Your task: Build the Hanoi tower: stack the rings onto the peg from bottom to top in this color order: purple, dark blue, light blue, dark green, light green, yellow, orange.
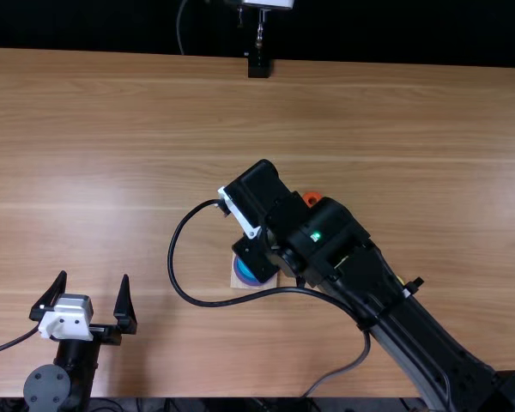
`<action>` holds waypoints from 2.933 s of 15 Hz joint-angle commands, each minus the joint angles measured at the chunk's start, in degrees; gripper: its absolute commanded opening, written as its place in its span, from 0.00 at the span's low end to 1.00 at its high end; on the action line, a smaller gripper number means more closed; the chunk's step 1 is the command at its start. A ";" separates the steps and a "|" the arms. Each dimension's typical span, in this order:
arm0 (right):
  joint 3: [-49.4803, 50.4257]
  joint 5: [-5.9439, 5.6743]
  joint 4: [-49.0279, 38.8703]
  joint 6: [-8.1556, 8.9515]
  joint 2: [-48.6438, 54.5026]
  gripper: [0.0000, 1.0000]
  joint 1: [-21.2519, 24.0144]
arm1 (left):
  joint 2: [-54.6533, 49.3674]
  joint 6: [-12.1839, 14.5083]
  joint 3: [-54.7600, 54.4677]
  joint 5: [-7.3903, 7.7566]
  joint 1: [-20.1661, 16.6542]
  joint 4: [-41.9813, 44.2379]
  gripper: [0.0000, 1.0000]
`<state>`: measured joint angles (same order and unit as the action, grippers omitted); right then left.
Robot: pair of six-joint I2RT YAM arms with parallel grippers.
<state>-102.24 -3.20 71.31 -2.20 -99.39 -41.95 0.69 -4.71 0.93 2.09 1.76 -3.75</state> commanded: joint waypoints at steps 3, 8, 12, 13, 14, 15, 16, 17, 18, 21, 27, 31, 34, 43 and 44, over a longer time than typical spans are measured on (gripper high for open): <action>0.81 -0.17 -0.16 0.40 0.96 0.00 0.03 | -0.69 0.18 -0.93 0.44 -0.35 -1.00 1.00; 0.02 -0.17 -0.37 0.30 0.96 0.00 -0.15 | -0.69 0.28 -0.93 0.44 -0.35 -1.00 1.00; -0.07 -0.17 -0.48 0.19 0.87 0.00 -0.15 | -0.69 0.28 -0.93 0.44 -0.35 -1.00 1.00; -0.77 -0.28 -0.48 0.19 0.87 0.00 -0.15 | -0.69 0.18 -0.93 0.44 -0.35 -1.00 1.00; -1.74 -0.28 -0.48 0.19 0.87 0.00 -0.15 | -0.69 0.18 -0.93 0.44 -0.35 -1.00 1.00; -2.35 -0.28 -0.48 0.19 0.87 0.00 -0.06 | -0.69 0.28 -0.93 0.44 -0.35 -1.00 1.00; -2.79 -0.28 -0.48 0.19 0.87 0.00 -0.06 | -0.69 0.28 -0.93 0.44 -0.35 -1.00 1.00; -2.97 -0.38 -0.48 0.19 0.87 0.00 -0.06 | -0.69 0.18 -0.93 0.44 -0.35 -1.00 1.00; -2.97 -0.49 -0.48 0.09 0.87 0.00 0.03 | -0.69 0.28 -0.93 0.44 -0.35 -1.00 1.00; -2.97 -0.59 -0.48 -0.23 0.87 0.00 0.03 | -0.69 0.28 -0.93 0.44 -0.35 -1.00 1.00; -2.97 -0.70 -2.90 -0.55 0.52 0.00 0.29 | -0.69 0.28 -0.93 0.44 -0.35 -1.00 1.00; -2.00 -0.70 -7.12 -0.55 0.34 0.00 1.52 | -0.69 0.28 -0.93 0.44 -0.35 -1.00 1.00; -2.79 -0.49 -7.23 -0.55 0.43 0.00 2.05 | -0.69 0.18 -0.93 0.44 -0.35 -1.00 1.00; -1.65 -0.81 -5.96 -0.65 0.78 0.00 2.05 | -0.69 0.18 -0.93 0.44 -0.35 -1.00 1.00; -1.39 -0.81 -5.12 -0.65 0.78 0.00 2.05 | -0.69 0.28 -0.93 0.44 -0.35 -1.00 1.00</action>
<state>-103.48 -3.62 66.15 -2.72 -99.42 -40.34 0.69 -4.73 0.95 2.11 1.78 -3.75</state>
